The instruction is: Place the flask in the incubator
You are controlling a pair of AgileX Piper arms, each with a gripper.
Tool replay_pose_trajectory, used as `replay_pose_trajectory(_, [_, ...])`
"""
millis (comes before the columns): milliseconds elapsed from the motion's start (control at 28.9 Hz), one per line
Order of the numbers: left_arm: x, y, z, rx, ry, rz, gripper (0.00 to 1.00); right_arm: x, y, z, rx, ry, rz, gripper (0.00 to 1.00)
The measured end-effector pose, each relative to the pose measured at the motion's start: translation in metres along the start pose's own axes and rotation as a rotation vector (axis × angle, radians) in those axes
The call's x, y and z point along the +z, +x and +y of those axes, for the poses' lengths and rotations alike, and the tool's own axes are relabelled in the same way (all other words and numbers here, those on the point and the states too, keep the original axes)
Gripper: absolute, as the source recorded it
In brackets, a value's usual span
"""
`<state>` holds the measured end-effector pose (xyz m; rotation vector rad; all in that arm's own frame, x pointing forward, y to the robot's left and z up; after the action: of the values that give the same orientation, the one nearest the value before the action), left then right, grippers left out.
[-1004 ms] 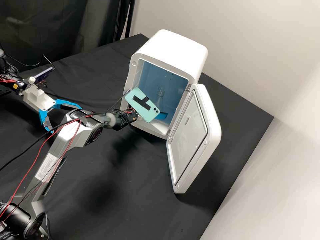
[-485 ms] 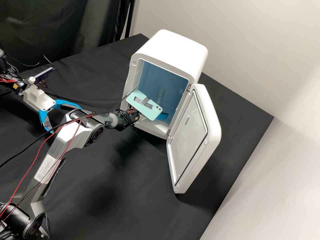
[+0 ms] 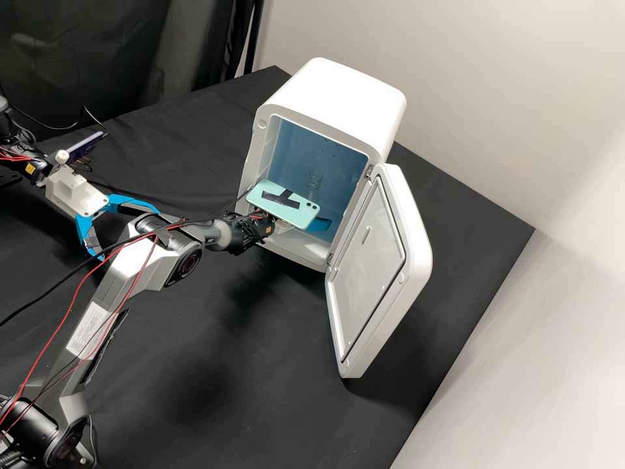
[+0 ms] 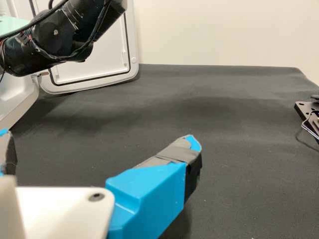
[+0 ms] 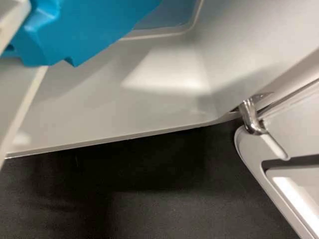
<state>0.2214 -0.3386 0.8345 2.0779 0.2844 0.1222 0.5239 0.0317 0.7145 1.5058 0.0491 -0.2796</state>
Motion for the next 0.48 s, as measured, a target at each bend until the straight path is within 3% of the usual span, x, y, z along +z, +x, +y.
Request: replay_pose_trajectory(485, [0.0000, 0.0000, 0.0000, 0.000, 0.000, 0.000, 1.00, -0.0002, 0.0000, -0.0001, -0.001, 0.002, 0.002, 1.00])
